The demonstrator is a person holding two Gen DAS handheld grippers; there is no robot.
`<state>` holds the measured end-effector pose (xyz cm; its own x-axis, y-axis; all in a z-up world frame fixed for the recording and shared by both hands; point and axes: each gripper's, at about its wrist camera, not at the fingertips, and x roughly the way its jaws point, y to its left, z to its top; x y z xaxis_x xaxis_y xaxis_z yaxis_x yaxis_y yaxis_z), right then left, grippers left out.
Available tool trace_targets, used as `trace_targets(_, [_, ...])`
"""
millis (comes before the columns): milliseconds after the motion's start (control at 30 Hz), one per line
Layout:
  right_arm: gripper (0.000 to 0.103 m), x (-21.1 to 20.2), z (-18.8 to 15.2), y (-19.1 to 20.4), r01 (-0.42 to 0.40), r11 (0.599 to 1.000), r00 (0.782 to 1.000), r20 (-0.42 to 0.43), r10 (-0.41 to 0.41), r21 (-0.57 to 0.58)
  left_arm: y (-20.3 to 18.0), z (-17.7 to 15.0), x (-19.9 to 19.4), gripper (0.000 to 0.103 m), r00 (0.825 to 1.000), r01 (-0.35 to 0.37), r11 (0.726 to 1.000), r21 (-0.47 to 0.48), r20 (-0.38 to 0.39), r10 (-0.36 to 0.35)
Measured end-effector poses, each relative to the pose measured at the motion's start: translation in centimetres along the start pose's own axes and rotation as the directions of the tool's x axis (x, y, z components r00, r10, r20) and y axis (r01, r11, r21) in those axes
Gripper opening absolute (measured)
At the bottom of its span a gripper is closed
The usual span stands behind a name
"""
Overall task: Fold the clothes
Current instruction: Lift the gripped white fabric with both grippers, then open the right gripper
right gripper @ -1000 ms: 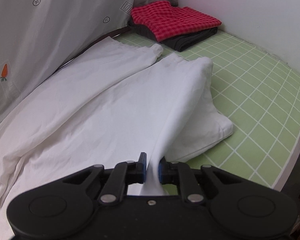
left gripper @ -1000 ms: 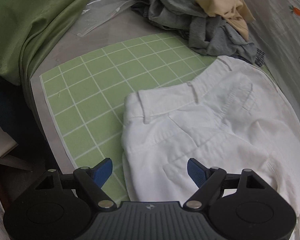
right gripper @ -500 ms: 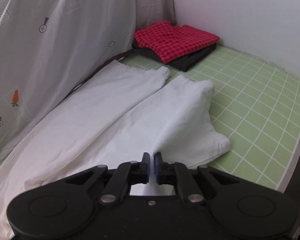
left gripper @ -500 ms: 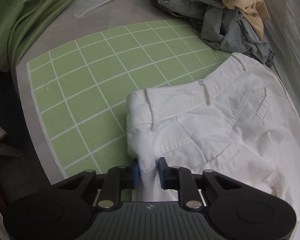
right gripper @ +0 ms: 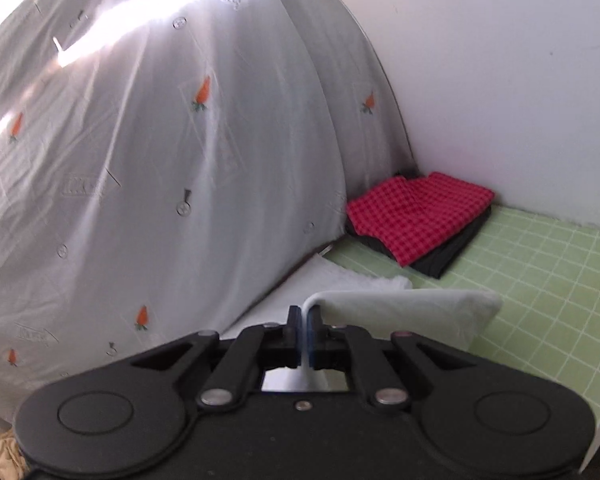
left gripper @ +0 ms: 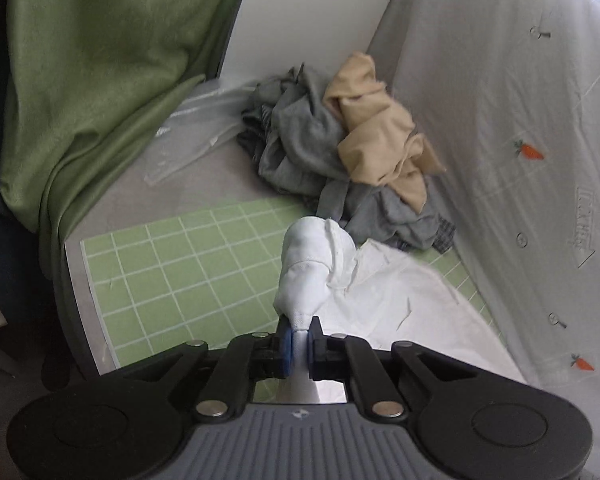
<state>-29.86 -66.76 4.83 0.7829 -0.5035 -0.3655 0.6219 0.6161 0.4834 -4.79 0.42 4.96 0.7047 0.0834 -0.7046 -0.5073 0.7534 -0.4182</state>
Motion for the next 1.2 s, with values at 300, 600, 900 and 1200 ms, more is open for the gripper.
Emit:
trace_targets(300, [0.003, -0.1, 6.8, 2.7, -0.153, 0.985, 0.973, 0.162, 0.164, -0.079, -6.4, 2.5, -4.3, 0.008, 0.982, 0.037, 0.996, 0.087, 0.181, -0.052])
trace_targets(600, [0.003, 7.0, 6.9, 1.8, -0.128, 0.992, 0.990, 0.058, 0.128, -0.011, -10.6, 1.3, 0.3, 0.008, 0.991, -0.013, 0.992, 0.124, 0.137, -0.005])
trace_targets(900, [0.003, 17.0, 8.9, 4.8, -0.119, 0.993, 0.993, 0.014, 0.120, -0.018, -15.4, 2.6, 7.0, 0.008, 0.991, -0.052, 0.995, 0.089, 0.126, 0.040])
trace_targets(1200, [0.003, 30.8, 5.7, 9.0, 0.007, 0.983, 0.991, -0.128, -0.031, -0.184, -19.0, 1.8, 17.4, 0.008, 0.984, -0.176, 0.977, 0.118, 0.038, 0.173])
